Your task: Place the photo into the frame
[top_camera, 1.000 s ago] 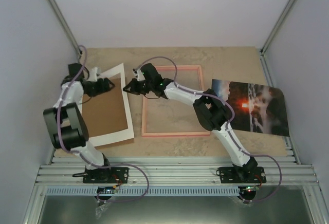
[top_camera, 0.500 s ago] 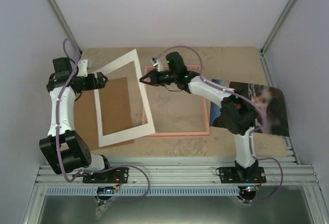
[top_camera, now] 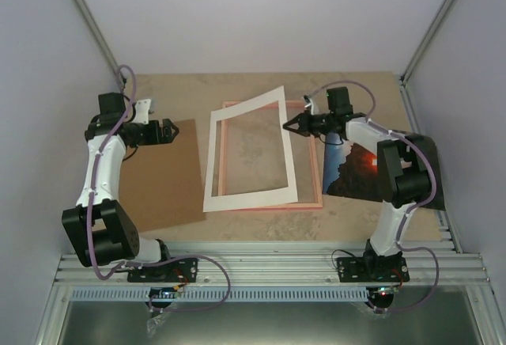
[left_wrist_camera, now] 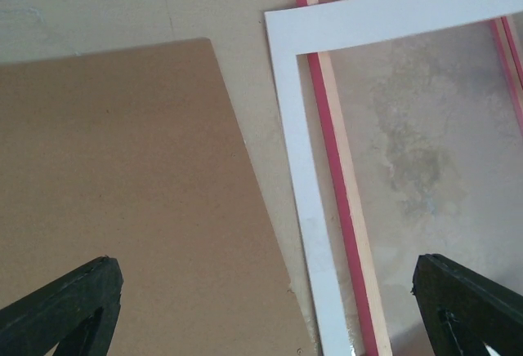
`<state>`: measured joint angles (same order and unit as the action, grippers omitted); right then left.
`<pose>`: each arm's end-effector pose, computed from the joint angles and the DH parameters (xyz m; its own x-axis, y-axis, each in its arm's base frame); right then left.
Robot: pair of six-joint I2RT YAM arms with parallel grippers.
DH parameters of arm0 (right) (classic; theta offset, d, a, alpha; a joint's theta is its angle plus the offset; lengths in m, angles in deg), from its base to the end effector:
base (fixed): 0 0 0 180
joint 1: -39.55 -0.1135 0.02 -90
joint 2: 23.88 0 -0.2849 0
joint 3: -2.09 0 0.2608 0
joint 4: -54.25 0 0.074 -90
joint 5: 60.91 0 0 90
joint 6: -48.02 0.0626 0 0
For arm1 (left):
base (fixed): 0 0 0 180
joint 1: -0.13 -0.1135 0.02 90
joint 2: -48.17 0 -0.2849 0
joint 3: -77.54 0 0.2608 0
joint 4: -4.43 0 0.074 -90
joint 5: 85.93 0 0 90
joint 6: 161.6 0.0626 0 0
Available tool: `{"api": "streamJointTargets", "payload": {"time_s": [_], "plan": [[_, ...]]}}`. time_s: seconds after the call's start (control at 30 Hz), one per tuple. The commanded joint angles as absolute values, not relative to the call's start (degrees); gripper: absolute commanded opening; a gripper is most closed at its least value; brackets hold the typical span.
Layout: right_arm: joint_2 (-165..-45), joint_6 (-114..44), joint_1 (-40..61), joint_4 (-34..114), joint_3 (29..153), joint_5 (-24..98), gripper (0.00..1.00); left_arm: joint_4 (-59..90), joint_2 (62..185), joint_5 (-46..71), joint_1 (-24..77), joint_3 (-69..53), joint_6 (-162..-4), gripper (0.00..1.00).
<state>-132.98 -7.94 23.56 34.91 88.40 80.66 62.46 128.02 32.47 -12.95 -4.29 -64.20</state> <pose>0.4070 0.1676 0.2060 -0.9428 0.0918 -0.3204 -0.2437 0.4659 0.8506 0.3014 0.0395 0.2959 -0.7936 -0.0681 -0.6046 0.1632 0.9335 -0.3193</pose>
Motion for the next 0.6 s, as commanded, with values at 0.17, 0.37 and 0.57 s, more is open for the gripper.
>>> {"api": "streamJointTargets", "payload": {"time_s": [0.17, 0.37, 0.57], "plan": [[-132.3, -23.5, 32.0, 24.0, 84.6, 85.8, 0.00, 60.2, 127.3, 33.2, -12.6, -2.8, -65.8, 0.99], [-133.4, -24.8, 35.5, 23.5, 84.2, 86.1, 0.00, 59.6, 127.0, 33.2, -12.6, -2.3, -66.1, 1.00], [-135.3, -24.6, 37.4, 23.0, 85.7, 85.7, 0.00, 58.9, 126.9, 33.2, -12.5, -1.7, -66.2, 0.99]]}}
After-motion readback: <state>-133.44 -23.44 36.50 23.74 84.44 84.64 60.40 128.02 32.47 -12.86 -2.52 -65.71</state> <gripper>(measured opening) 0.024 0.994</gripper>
